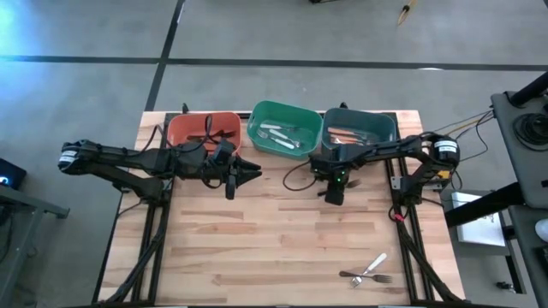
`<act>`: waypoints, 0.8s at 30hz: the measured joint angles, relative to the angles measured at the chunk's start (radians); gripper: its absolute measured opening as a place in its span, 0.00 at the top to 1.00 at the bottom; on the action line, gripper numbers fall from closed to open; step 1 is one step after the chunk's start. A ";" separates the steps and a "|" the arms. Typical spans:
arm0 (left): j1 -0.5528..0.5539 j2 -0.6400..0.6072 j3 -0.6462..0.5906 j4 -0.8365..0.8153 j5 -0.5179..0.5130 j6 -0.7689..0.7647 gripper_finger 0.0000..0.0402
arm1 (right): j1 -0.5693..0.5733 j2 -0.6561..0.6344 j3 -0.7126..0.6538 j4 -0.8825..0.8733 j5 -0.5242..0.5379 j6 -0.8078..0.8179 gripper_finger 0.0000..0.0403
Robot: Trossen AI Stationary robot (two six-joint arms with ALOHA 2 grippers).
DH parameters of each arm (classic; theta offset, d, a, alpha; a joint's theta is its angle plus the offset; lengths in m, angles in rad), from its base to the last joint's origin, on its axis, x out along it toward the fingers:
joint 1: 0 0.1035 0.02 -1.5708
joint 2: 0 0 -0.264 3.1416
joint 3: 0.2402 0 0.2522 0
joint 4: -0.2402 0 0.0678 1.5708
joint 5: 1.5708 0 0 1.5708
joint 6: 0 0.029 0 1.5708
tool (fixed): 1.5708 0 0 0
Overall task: Sort silverware by color (type)
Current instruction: Put the black fork into the orange bin
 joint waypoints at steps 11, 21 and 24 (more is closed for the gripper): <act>0.000 0.000 0.000 0.000 0.000 0.003 0.77 | 0.000 0.094 -0.048 0.021 0.010 -0.076 0.80; -0.001 0.000 0.000 -0.001 0.001 -0.012 0.77 | -0.001 0.168 -0.049 0.053 0.017 -0.101 0.96; -0.001 0.000 0.000 -0.001 0.001 -0.012 0.77 | -0.001 0.160 -0.050 0.054 0.016 -0.096 0.97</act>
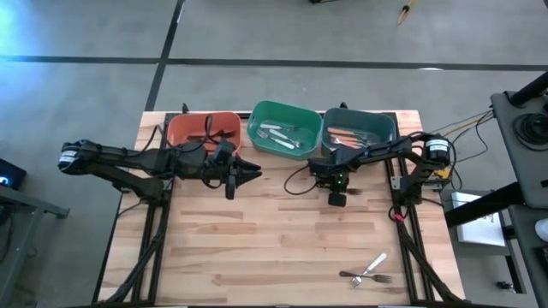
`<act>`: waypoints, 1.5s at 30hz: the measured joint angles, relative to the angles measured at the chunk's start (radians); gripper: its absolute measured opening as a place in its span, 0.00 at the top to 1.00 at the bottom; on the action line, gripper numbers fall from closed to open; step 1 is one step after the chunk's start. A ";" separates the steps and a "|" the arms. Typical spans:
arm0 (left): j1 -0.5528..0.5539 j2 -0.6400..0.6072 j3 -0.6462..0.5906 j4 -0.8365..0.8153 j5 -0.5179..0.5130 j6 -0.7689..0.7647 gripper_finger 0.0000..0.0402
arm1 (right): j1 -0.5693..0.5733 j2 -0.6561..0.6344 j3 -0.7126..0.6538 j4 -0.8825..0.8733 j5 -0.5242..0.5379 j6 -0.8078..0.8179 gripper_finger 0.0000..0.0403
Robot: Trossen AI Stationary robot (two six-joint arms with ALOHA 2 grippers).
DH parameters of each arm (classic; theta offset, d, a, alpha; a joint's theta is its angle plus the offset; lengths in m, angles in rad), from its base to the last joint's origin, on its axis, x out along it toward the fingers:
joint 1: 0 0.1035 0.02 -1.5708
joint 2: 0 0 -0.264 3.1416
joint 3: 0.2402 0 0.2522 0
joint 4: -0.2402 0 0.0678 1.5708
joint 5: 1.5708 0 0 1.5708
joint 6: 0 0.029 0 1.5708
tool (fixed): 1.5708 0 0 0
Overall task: Sort silverware by color (type)
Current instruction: Put the black fork into the orange bin
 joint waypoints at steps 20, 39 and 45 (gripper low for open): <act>-0.026 0.031 -0.029 -0.028 0.003 0.081 0.77 | 0.001 -0.399 0.137 0.119 -0.010 0.152 0.98; -0.003 0.208 -0.044 0.225 -0.061 0.130 0.74 | 0.003 -0.481 0.280 0.559 0.046 0.129 0.98; 0.018 0.206 -0.044 0.225 -0.257 0.162 0.65 | 0.003 -0.474 0.282 0.660 0.044 0.113 0.98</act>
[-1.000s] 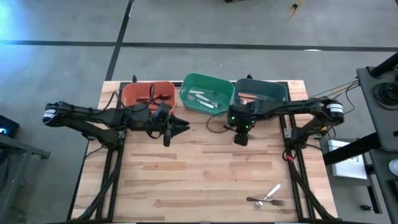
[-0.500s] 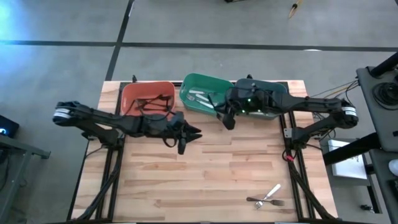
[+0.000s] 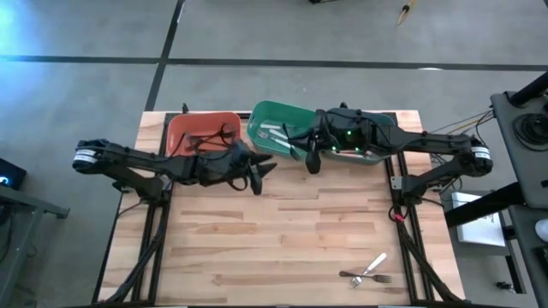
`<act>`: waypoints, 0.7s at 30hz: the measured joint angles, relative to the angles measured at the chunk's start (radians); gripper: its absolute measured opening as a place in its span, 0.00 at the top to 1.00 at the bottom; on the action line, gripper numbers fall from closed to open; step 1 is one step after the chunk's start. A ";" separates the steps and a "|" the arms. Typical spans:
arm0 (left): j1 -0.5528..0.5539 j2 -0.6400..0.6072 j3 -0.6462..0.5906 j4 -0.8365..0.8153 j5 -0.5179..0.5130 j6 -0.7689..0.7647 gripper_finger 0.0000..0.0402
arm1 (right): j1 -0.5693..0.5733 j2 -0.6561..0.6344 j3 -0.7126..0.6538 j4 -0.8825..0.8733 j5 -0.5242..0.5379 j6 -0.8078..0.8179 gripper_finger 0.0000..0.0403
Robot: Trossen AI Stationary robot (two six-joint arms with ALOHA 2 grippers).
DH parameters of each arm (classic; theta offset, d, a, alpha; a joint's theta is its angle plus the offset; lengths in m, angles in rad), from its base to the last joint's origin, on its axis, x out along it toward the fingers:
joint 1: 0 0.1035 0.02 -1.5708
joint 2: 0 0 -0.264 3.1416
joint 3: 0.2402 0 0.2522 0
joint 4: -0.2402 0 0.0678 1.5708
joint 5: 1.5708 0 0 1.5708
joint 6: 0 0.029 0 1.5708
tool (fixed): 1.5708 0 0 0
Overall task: Sort silverware by color (type)
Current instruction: Put the black fork into the orange bin
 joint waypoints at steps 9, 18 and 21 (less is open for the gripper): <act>0.007 0.008 0.026 0.093 -0.121 -0.003 0.55 | 0.000 0.067 0.000 0.141 0.035 -0.051 0.98; 0.008 0.012 0.037 0.093 -0.292 -0.009 0.55 | 0.000 0.103 0.009 0.243 0.056 -0.148 0.98; 0.008 0.020 0.037 0.110 -0.292 -0.012 0.55 | 0.000 0.099 0.009 0.282 0.065 -0.180 0.98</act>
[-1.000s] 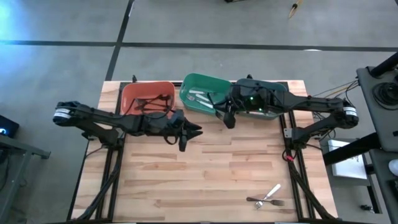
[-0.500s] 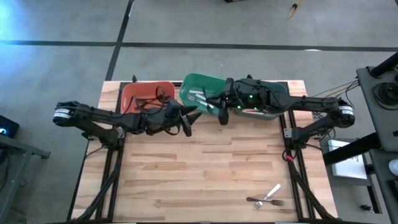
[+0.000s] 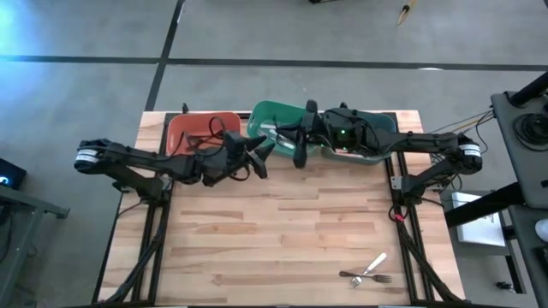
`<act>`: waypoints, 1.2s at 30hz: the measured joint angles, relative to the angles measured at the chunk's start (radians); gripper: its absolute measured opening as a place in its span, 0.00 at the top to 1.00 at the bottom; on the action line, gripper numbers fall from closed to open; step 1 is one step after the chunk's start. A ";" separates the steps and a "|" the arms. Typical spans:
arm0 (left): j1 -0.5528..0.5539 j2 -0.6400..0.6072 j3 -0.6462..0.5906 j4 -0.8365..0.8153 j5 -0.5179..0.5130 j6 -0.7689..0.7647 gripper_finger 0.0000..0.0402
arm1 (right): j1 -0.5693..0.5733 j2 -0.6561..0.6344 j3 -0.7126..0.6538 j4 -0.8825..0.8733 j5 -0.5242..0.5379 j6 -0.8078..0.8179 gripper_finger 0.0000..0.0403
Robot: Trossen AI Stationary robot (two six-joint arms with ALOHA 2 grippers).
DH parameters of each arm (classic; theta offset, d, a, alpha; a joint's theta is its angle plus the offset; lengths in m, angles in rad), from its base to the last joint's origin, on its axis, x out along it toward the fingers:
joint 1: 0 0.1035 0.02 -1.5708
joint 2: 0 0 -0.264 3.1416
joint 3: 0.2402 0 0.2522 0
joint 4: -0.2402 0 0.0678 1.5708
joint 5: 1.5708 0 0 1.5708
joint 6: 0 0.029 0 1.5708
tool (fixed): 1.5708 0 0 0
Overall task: Sort silverware by color (type)
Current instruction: Put the black fork into the orange bin
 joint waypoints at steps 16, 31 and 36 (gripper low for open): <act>0.026 0.145 0.124 0.001 -0.079 0.089 0.58 | 0.006 0.001 0.000 0.033 0.032 -0.052 0.98; 0.059 0.148 0.137 0.002 -0.092 0.116 0.90 | 0.010 -0.002 0.000 0.033 0.010 -0.093 0.98; 0.059 0.148 0.137 -0.001 -0.089 0.129 0.98 | 0.009 -0.002 0.000 0.033 0.017 -0.096 0.97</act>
